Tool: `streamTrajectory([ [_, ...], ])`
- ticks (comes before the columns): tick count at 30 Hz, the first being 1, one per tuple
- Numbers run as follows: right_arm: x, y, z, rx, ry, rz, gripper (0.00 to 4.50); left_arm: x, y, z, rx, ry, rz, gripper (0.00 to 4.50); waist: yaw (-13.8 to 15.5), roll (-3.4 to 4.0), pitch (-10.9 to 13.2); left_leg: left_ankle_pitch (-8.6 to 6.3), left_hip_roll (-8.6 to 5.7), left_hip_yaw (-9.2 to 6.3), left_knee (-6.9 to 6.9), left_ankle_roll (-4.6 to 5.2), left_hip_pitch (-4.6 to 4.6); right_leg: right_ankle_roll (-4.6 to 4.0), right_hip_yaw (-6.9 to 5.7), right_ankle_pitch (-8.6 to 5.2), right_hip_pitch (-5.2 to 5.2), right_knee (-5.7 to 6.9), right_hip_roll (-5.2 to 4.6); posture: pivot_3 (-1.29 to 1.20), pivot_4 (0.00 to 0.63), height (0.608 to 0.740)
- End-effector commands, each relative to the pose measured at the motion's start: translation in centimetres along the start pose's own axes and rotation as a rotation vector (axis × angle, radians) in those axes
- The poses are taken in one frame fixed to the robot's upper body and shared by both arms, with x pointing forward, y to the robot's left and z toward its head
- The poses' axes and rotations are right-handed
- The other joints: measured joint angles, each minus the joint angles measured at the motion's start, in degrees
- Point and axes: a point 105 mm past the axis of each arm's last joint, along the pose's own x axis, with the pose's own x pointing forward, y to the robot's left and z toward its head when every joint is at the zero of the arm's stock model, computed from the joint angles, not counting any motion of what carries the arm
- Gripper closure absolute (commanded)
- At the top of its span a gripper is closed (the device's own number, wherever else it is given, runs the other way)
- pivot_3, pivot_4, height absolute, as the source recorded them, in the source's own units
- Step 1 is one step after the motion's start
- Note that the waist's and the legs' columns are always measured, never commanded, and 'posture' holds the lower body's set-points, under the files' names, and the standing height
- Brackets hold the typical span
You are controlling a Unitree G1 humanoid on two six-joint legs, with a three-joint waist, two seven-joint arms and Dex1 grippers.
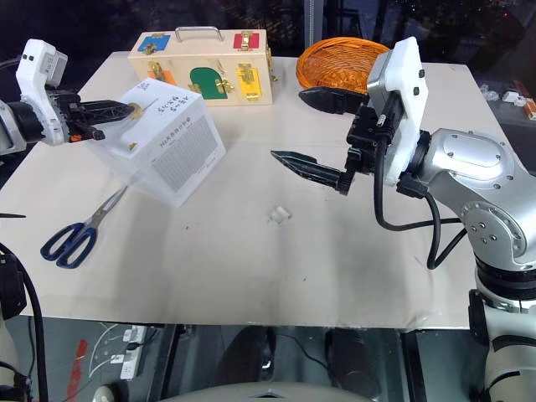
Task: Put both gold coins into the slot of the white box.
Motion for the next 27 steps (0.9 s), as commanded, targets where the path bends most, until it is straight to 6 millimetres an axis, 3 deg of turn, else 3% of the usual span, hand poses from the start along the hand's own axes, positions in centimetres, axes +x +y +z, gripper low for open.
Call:
streamTrajectory([
  [1, 0.0, 0.4, 1.1, -0.047, -0.02, 0.0, 0.04, -0.2, 1.1, -0.5, 0.026, 0.034, 0.059, 4.5, 0.01, 0.0, 0.0, 0.0, 0.0, 0.01, 0.0, 0.0, 0.01, 0.0, 0.01, 0.0, 0.0, 0.0, 0.0, 0.0, 0.15, 0.726],
  [12, 0.1, 0.8, 1.1, -0.042, -0.014, 0.006, 0.04, 0.1, 0.4, -0.2, 0.049, 0.01, 0.006, 4.5, -0.12, 0.0, 0.0, 0.0, 0.01, 0.0, 0.02, 0.0, 0.03, 0.0, 0.01, 0.0, 0.0, 0.07, 0.0, 0.0, 0.15, 0.726],
  [14, 0.0, 0.9, 1.1, -0.035, -0.011, 0.003, 0.0, -0.3, 0.2, 1.5, 0.063, -0.083, 0.003, 3.92, 0.0, 0.0, 0.0, 0.0, 0.01, -0.02, 0.03, 0.0, 0.01, 0.0, 0.0, 0.0, 0.0, 0.07, 0.0, 0.0, 0.15, 0.726],
  [17, -0.3, 0.9, 0.9, -0.018, -0.011, -0.014, 0.0, -1.7, -3.0, 4.9, 0.068, -0.277, -0.139, 2.75, 0.03, -0.07, 0.03, 0.0, 0.02, -0.05, 0.05, 0.0, -0.05, 0.0, -0.03, 0.0, -0.01, 0.04, -0.01, 0.0, 0.15, 0.726],
  [19, -0.5, 0.9, 1.0, -0.01, -0.016, -0.02, 0.0, -2.3, -6.1, 5.6, 0.054, -0.324, -0.283, 2.75, 0.0, -0.07, 0.03, 0.0, 0.03, -0.04, 0.06, 0.0, -0.1, 0.0, -0.03, 0.0, -0.01, -0.02, -0.04, 0.0, 0.15, 0.726],
  [23, -1.0, 1.0, 1.1, 0.022, -0.037, -0.039, 0.0, -2.3, -12.2, 4.8, 0.043, -0.343, -0.466, 2.75, 0.18, -0.06, 0.03, 0.0, 0.01, -0.17, 0.04, 0.0, -0.06, 0.02, 0.02, 0.0, 0.02, -0.04, -0.12, 0.0, 0.15, 0.726],
  [27, -3.0, 0.9, -0.7, 0.036, 0.041, -0.104, 0.0, -1.9, -16.9, 1.3, 0.077, -0.317, -0.574, 2.75, 0.15, -0.07, 0.03, 0.0, -0.01, -0.24, 0.06, 0.0, 0.0, 0.03, 0.05, -0.01, 0.06, 0.03, -0.13, 0.0, 0.15, 0.726],
])
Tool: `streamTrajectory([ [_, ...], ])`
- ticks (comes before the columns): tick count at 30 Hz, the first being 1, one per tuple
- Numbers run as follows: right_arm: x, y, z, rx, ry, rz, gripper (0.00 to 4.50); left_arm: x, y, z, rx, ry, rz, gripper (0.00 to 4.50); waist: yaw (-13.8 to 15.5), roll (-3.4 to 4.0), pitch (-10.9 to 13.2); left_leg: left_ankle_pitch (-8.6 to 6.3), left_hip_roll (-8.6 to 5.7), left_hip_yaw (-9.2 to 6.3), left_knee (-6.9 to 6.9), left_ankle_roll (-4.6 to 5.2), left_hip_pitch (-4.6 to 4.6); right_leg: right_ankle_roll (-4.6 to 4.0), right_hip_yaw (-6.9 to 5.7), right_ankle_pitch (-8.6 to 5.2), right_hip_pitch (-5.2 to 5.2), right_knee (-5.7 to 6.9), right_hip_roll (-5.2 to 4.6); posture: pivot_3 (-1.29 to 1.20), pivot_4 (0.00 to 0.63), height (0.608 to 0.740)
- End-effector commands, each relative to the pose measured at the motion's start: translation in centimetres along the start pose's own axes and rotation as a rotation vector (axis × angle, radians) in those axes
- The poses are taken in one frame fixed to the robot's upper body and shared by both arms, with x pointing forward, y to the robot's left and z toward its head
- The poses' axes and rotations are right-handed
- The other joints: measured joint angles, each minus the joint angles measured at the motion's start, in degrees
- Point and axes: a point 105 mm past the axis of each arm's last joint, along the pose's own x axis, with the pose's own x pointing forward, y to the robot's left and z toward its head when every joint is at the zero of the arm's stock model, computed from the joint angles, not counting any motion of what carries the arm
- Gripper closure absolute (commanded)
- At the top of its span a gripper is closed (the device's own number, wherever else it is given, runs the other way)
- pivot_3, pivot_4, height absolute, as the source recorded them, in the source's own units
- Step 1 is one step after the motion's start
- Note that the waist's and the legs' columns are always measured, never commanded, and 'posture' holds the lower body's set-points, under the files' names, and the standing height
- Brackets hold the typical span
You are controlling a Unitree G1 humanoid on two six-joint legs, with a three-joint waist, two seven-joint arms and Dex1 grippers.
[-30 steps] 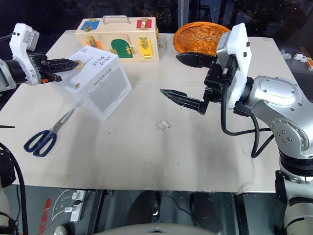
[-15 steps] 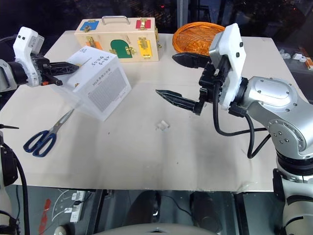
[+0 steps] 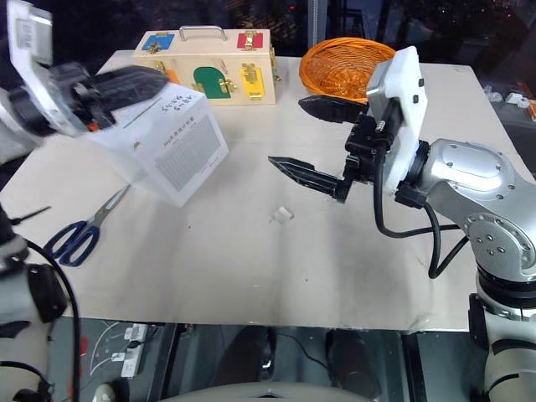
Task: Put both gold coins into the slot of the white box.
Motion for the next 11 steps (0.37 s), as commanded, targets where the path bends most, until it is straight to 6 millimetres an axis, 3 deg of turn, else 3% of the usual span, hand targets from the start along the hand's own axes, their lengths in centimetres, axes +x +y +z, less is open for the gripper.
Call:
streamTrajectory([
  [1, -2.7, -0.4, -1.0, -0.025, 0.054, -0.083, 0.0, 0.4, -3.2, -1.9, 0.042, 0.015, -0.048, 2.75, 0.0, -0.01, 0.0, 0.0, 0.0, 0.01, 0.0, 0.0, 0.0, 0.0, 0.0, 0.0, 0.0, -0.01, 0.01, 0.0, 0.15, 0.726],
  [4, -5.6, -0.1, -3.7, -0.007, 0.145, -0.144, 0.0, -0.1, -4.2, -5.1, 0.026, 0.054, -0.027, 2.75, 0.01, 0.0, -0.03, 0.0, 0.0, 0.04, -0.02, 0.0, 0.1, -0.01, 0.07, 0.0, 0.07, -0.02, 0.03, 0.0, 0.15, 0.726],
  [9, -11.6, 1.2, -8.4, 0.03, 0.377, -0.268, 0.0, -3.7, -3.6, -10.7, -0.022, 0.171, 0.078, 2.75, 0.07, 0.1, -0.1, -0.01, 0.0, 0.18, -0.08, 0.0, 0.29, -0.02, 0.09, -0.02, 0.19, -0.05, 0.07, 0.0, 0.15, 0.726],
  [11, -13.4, 1.7, -9.6, 0.054, 0.436, -0.3, 0.0, -4.4, -3.4, -11.9, -0.033, 0.19, 0.112, 2.75, 0.13, 0.11, -0.1, -0.01, -0.01, 0.27, -0.07, 0.01, 0.32, -0.02, 0.03, -0.02, 0.26, -0.08, 0.09, 0.0, 0.15, 0.726],
])
